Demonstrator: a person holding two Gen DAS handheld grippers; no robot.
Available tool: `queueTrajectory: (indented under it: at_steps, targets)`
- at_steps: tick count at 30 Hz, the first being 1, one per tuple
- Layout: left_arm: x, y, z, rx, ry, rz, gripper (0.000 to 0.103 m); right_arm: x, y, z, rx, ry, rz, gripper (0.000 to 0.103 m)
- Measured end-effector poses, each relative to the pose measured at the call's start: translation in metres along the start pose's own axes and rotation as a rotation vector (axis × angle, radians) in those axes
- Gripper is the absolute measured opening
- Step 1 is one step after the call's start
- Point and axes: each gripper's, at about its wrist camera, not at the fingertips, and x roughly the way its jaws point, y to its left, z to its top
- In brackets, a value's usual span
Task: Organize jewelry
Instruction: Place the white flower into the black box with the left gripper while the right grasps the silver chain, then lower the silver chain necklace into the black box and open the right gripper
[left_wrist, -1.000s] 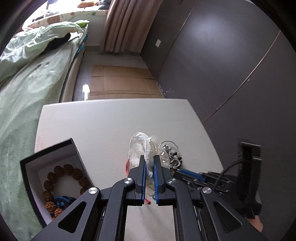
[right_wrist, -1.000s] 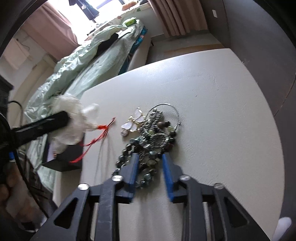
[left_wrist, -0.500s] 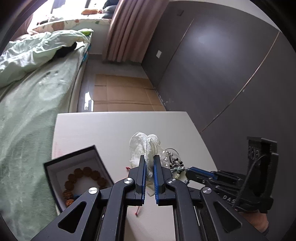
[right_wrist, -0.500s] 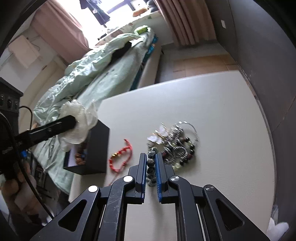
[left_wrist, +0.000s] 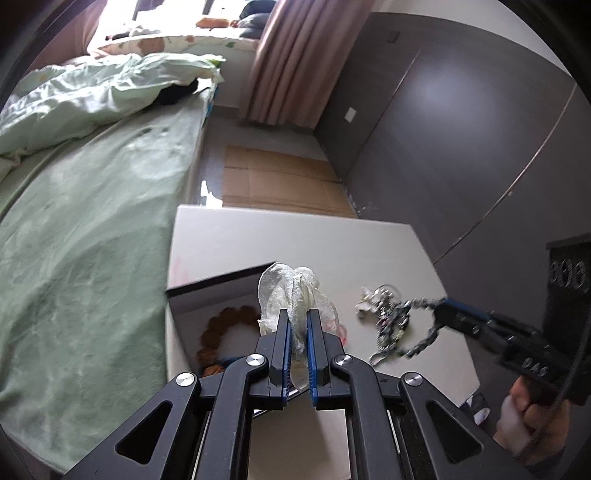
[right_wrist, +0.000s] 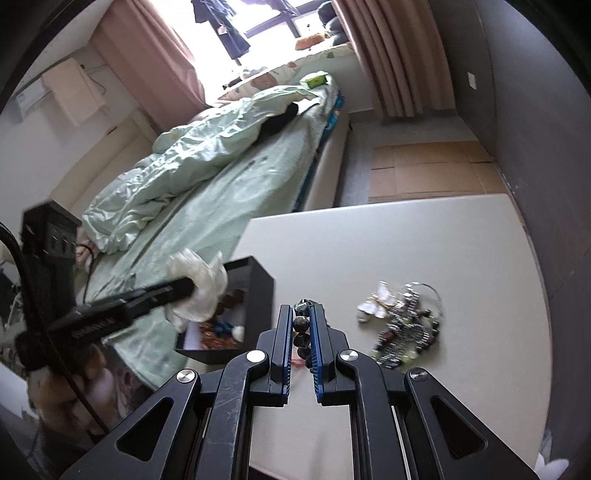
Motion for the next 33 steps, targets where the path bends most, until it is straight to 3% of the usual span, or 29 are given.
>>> queueTrajectory:
  at_steps: [1,3,4,5,6,23,24,26,33]
  targets:
    - [0.001,0.005,-0.002,-0.009,0.02,0.0,0.014,0.0,0.005,0.002,-0.007,-0.002,0.005,0.011]
    - [0.002,0.013,-0.004,-0.027,0.046,0.011,0.039,0.002,0.016,0.005,-0.022,-0.004,0.012,0.011]
    - [0.001,0.017,-0.005,-0.039,0.045,0.014,0.062,0.003,0.022,0.007,-0.032,-0.006,0.018,0.011]
    - [-0.003,0.022,-0.006,-0.053,0.024,0.014,0.077,0.003,0.027,0.009,-0.04,-0.007,0.025,0.011]
    - [-0.009,0.027,-0.007,-0.063,-0.005,0.009,0.08,0.004,0.033,0.011,-0.049,-0.008,0.032,0.011]
    - [-0.046,0.078,-0.019,-0.168,-0.068,0.044,0.082,0.042,0.102,0.026,-0.104,0.033,0.134,0.011]
    - [-0.047,0.079,-0.02,-0.171,-0.069,0.043,0.082,0.047,0.102,0.028,-0.09,0.048,0.104,0.013]
    - [-0.049,0.078,-0.02,-0.166,-0.072,0.04,0.082,0.058,0.096,0.028,-0.054,0.087,0.046,0.049]
    - [-0.044,0.069,-0.023,-0.139,-0.067,0.029,0.082,0.04,0.074,0.013,-0.018,0.05,0.039,0.05]
